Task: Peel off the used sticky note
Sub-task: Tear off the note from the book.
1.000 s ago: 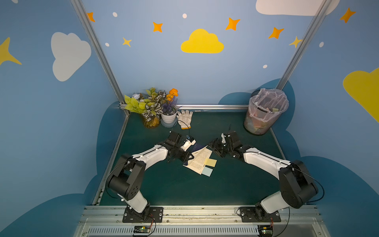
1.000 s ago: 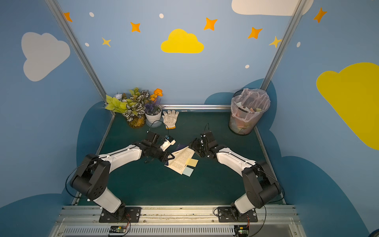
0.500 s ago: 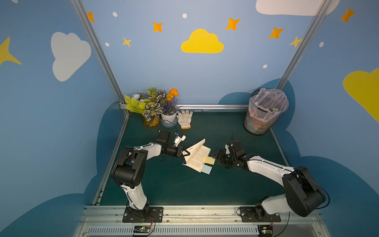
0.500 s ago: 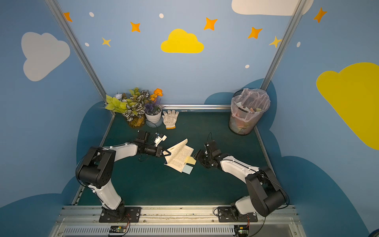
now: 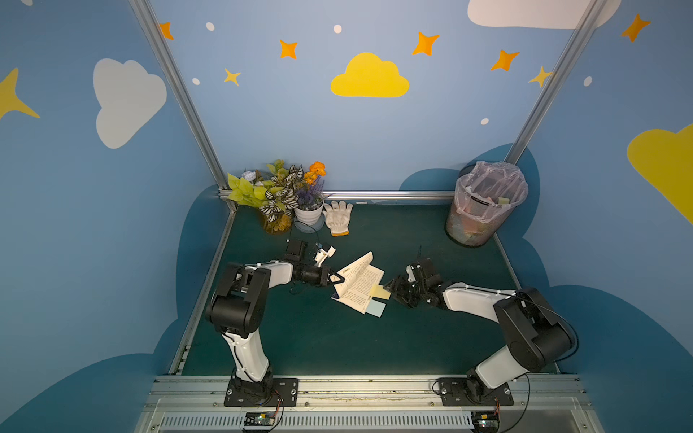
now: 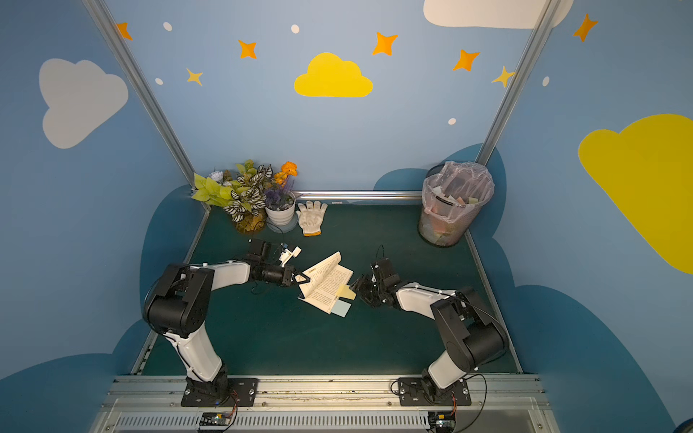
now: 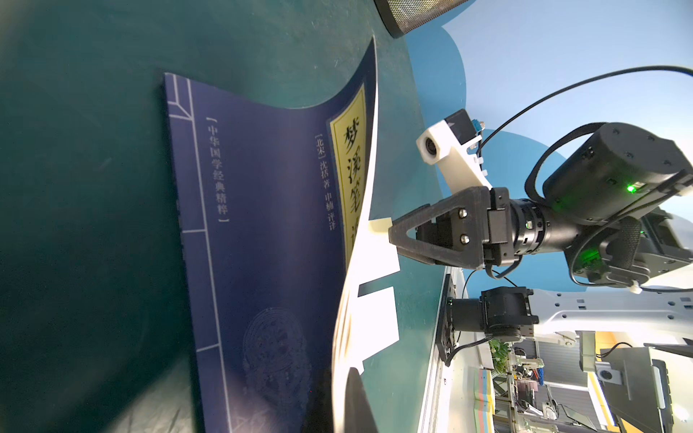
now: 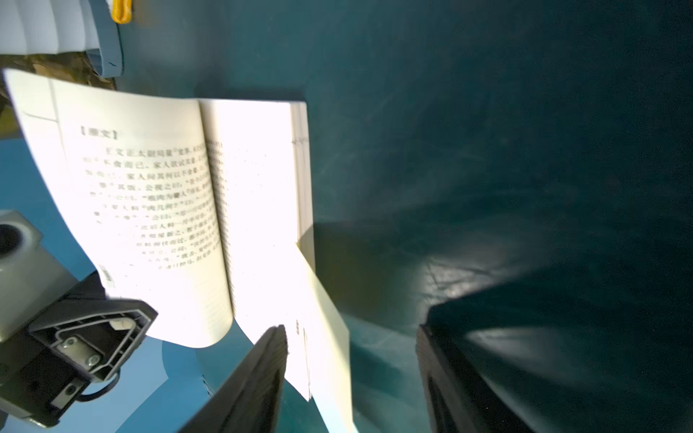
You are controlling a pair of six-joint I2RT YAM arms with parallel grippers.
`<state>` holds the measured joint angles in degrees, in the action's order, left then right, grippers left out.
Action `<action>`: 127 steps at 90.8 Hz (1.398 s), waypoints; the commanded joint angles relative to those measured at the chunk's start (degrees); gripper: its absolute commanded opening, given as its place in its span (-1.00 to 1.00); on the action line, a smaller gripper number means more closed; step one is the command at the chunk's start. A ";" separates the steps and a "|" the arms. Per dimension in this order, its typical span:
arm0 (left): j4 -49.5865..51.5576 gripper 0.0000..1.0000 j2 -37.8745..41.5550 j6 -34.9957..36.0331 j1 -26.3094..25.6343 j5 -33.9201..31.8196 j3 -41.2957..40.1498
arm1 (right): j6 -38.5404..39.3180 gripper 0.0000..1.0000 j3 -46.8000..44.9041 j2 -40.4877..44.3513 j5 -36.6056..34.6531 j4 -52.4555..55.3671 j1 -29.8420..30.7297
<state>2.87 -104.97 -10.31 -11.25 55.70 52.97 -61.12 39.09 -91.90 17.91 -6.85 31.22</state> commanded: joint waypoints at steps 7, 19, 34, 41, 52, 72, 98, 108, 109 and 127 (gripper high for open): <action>0.98 -0.94 -1.64 -0.85 0.70 -2.73 -0.57 | -1.01 0.02 1.20 -3.89 2.49 -4.18 0.82; 0.77 -0.94 -1.84 -1.10 0.74 -2.88 -0.56 | -0.79 -0.16 2.01 -3.98 2.24 -3.90 1.44; 0.77 -0.94 -1.96 -1.13 0.88 -2.97 -0.59 | 0.32 -0.78 2.13 -2.79 1.05 -1.29 1.37; 0.73 -0.94 -2.07 -1.08 0.89 -2.97 -0.56 | 1.44 -1.00 1.94 -1.60 -0.15 1.28 0.58; 0.73 -0.94 -1.99 -0.96 0.89 -3.10 -0.59 | 2.48 -1.00 0.21 1.25 -0.36 2.73 -1.02; 0.86 -0.94 -2.17 -1.06 0.95 -3.10 -0.39 | 5.13 -1.00 -2.12 6.47 -0.72 6.70 -3.21; 0.90 -0.94 -2.17 -1.17 0.89 -3.15 -0.32 | 6.52 -1.00 -3.61 9.89 -0.16 8.51 -5.81; 0.91 -0.94 -2.27 -1.26 0.94 -3.03 -0.29 | 6.71 -1.00 -3.93 10.39 0.51 8.48 -6.58; 0.91 -0.94 -2.27 -1.23 0.95 -3.00 -0.26 | 6.76 -1.00 -3.93 10.41 0.57 8.46 -6.64; 1.56 -0.94 -1.52 -1.04 0.96 -3.24 -0.04 | 6.90 -1.00 -3.76 9.61 1.98 7.70 -7.24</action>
<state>1.45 -106.10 -12.01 -10.61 53.98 52.97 -55.05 35.79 -82.74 20.67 0.14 24.97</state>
